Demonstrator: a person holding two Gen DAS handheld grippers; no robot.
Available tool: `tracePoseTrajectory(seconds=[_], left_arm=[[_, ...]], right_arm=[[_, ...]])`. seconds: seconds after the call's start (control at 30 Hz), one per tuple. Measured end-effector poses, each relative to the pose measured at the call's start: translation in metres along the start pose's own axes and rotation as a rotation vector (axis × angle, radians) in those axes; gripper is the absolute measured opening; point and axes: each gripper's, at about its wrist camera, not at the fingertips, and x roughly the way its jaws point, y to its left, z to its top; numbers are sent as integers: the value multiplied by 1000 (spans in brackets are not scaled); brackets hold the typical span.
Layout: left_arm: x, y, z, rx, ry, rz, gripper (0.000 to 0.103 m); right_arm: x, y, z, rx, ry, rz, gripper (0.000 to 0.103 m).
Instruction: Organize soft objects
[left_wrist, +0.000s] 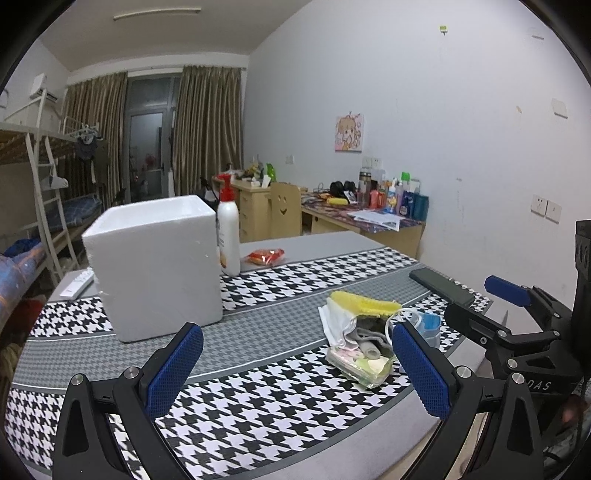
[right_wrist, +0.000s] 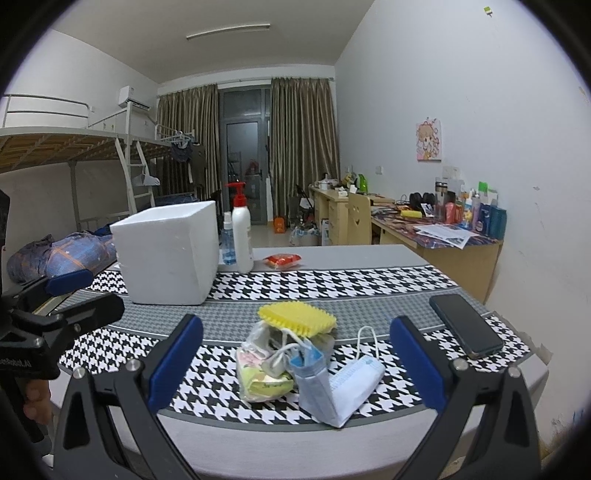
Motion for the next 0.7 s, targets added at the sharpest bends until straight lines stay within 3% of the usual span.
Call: tracePoseTrajectory(seconds=[0.7], left_arm=[[49, -14, -5, -4, 98, -20, 102]], right_arm=[[21, -27, -18, 16, 83, -22, 102]])
